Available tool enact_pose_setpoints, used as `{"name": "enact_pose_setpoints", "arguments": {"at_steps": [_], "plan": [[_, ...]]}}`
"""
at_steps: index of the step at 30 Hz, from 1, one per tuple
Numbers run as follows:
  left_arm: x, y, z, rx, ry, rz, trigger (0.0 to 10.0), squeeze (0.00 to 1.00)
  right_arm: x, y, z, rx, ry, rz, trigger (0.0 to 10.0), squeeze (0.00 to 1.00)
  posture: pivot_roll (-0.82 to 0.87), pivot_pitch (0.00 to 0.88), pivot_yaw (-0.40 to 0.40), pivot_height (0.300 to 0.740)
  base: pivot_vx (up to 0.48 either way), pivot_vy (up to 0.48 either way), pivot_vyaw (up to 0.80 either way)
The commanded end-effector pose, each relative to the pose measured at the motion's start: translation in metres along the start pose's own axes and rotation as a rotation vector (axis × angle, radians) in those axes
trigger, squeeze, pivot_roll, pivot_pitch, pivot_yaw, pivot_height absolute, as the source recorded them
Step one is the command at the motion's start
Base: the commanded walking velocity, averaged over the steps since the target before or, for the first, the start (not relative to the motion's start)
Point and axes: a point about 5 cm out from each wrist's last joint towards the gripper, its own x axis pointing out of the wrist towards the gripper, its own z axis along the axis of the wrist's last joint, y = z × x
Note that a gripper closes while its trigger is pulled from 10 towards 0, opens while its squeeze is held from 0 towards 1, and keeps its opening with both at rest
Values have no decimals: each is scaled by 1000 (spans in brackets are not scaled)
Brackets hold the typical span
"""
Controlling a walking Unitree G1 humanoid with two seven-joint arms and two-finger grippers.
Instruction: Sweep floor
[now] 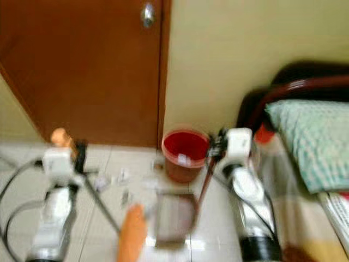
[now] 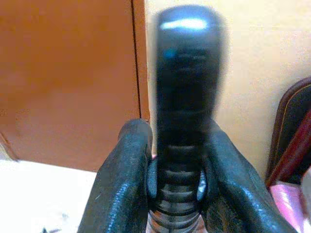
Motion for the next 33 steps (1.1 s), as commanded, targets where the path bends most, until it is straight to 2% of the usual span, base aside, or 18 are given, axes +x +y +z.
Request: {"name": "enact_pose_setpoints", "arguments": {"at_steps": [1,5,11,13,14,15,17,18,20,23,27,33], "plan": [[1,-8,2,-8,-3,-29,10000,0,-1,-5,6,-1,-21,-14,10000,0,2,0,-24,740,0,0,0],[1,-8,2,-10,-4,-26,10000,0,-1,-4,7,-3,-20,-3,10000,0,1,0,-26,740,0,0,0],[-1,-5,3,9,-7,-14,10000,0,-2,-2,9,-59,-25,20,10000,0,2,0,-31,740,0,0,0],[-3,0,6,59,-28,-6,10000,0,-4,-6,4,-113,10,-16,10000,0,2,0,-34,740,0,0,0],[-3,0,6,59,-28,-6,10000,0,-4,-6,4,-113,10,-16,10000,0,2,0,-34,740,0,0,0],[-3,1,9,69,-50,-20,10000,0,-5,-13,-2,-144,45,-77,10000,0,3,3,-36,740,0,0,0],[0,1,12,85,-83,-38,10000,0,-5,-21,-5,-136,67,-139,10000,0,5,10,-36,740,0,0,0],[6,1,18,99,-112,-55,10000,0,-6,-28,-8,-135,96,-206,10000,0,1,24,-36,740,0,0,0],[14,-1,26,109,-153,-82,10000,0,-7,-33,-11,-124,119,-255,10000,0,-1,30,-35,740,0,0,0],[19,-4,31,120,-177,-99,10000,0,-8,-35,-12,-127,133,-269,10000,0,-6,41,-31,740,0,0,0],[41,-22,50,93,-252,-196,10000,0,-10,-42,-20,-162,176,-351,10000,0,-20,72,-16,740,0,0,0],[56,-52,55,18,-267,-350,10000,0,1,-43,-21,-104,153,-390,10000,0,-28,111,5,740,0,0,0]]}}
